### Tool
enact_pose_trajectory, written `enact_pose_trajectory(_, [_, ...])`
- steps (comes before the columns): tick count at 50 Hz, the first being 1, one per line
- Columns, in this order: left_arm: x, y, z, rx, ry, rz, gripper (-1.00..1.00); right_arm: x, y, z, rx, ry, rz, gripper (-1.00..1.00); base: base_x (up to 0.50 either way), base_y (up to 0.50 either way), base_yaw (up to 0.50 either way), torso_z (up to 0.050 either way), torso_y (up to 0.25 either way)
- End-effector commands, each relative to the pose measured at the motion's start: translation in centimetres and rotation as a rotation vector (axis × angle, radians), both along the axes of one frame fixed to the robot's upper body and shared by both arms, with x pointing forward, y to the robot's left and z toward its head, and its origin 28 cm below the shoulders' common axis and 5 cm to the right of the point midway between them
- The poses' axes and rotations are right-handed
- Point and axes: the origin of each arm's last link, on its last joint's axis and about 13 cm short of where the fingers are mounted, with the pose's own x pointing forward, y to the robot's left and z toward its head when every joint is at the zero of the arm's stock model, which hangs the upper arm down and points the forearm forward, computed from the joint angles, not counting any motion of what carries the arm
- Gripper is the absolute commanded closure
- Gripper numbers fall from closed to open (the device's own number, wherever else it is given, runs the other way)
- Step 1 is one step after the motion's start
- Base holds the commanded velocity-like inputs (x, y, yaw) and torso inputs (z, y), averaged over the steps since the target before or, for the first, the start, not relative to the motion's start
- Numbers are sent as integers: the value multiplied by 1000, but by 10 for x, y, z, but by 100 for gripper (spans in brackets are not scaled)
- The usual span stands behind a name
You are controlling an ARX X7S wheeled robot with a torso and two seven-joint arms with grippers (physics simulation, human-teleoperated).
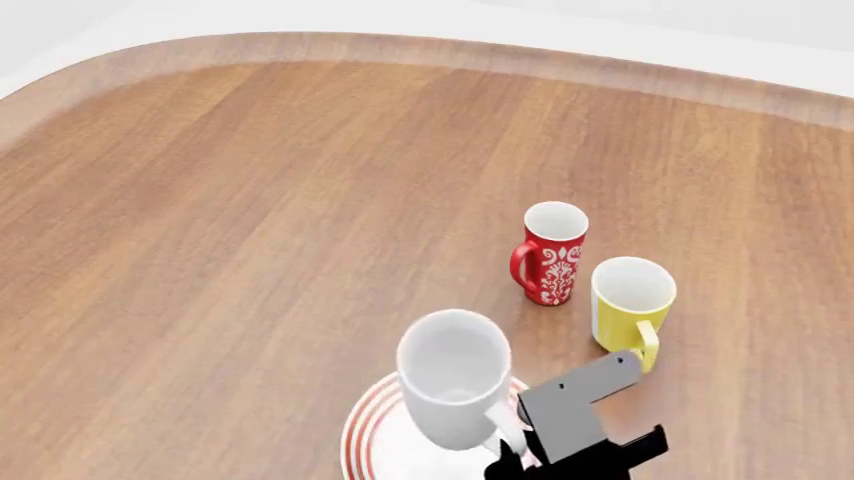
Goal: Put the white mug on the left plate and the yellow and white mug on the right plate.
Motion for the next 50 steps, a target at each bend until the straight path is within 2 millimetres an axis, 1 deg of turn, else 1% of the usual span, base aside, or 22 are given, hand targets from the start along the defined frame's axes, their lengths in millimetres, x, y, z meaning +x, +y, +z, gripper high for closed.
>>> enact_pose_trajectory(1, [-1, 1, 1, -4, -4, 2, -100, 7, 4, -6, -33, 35, 4, 100, 0, 0, 0, 0, 0])
enact_pose_trajectory(13, [-4, 1, 1, -5, -8, 3, -100, 10, 8, -12, -46, 47, 12, 100, 0, 0, 0, 0, 1])
enact_pose_trajectory(27, [-4, 1, 2, -6, -12, 3, -100, 12, 8, -16, -58, 58, 1, 100, 0, 0, 0, 0, 0])
enact_pose_trajectory(28, [-4, 1, 2, -5, -12, 3, -100, 12, 8, -16, -63, 56, -7, -100, 0, 0, 0, 0, 0])
enact_pose_trajectory(31, [-4, 1, 2, -6, -12, 4, -100, 12, 7, -16, -48, 56, -16, -100, 0, 0, 0, 0, 0])
enact_pose_trajectory(35, [-4, 2, 3, -8, -13, 5, -100, 5, 4, -17, -39, 55, -24, -100, 0, 0, 0, 0, 0])
enact_pose_trajectory(38, [-4, 2, 3, -10, -13, 7, -100, -9, -4, -18, -38, 58, -29, -100, 0, 0, 0, 0, 0])
enact_pose_trajectory(41, [-4, 2, 3, -10, -14, 6, -100, -18, -10, -19, -37, 62, -39, -100, 0, 0, 0, 0, 0])
enact_pose_trajectory(45, [-4, 1, 4, -9, -15, 4, -100, -36, -21, -17, -28, 60, -54, -100, 0, 0, 0, 0, 0])
enact_pose_trajectory(50, [-3, 1, 4, -10, -16, 3, -100, -46, -30, -9, -22, 39, -78, -100, 0, 0, 0, 0, 0])
